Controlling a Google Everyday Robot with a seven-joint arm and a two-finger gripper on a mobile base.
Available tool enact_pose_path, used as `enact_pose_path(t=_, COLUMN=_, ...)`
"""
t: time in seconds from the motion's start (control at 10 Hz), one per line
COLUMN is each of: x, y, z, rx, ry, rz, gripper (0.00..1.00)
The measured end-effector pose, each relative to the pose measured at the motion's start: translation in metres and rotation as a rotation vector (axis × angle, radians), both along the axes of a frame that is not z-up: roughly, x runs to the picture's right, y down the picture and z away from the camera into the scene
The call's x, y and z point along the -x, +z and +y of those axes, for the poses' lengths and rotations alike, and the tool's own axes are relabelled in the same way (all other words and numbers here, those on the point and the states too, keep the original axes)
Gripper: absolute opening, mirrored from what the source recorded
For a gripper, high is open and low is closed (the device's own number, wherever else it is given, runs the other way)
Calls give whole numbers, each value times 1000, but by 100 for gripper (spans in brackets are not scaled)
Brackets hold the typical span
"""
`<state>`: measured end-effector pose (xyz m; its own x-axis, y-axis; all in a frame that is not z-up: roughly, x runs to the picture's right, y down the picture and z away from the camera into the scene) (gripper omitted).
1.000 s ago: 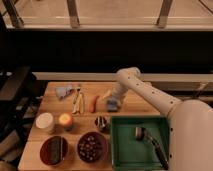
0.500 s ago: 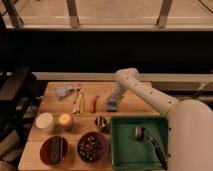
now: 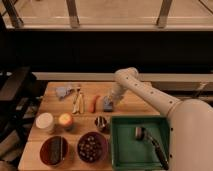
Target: Place sponge in tray
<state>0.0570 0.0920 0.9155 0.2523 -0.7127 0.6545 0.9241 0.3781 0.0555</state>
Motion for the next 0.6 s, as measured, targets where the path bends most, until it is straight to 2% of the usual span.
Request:
enact_pose_path(t=0.1, x=0, y=-3, z=-1, rx=-3, ry=5, rz=-3, gripper=0)
enact_pose_path(t=0.2, x=0, y=-13, z=-9, rx=-18, ry=27, rz=-30, gripper=0)
enact_pose_path(t=0.4, x=0, y=-37, z=-26, rx=-53, ry=57, rz=-84, gripper=0)
enact_pose_path(t=0.6, x=-2, y=-68, z=-46, rx=-91, ry=88, rz=-141, gripper=0)
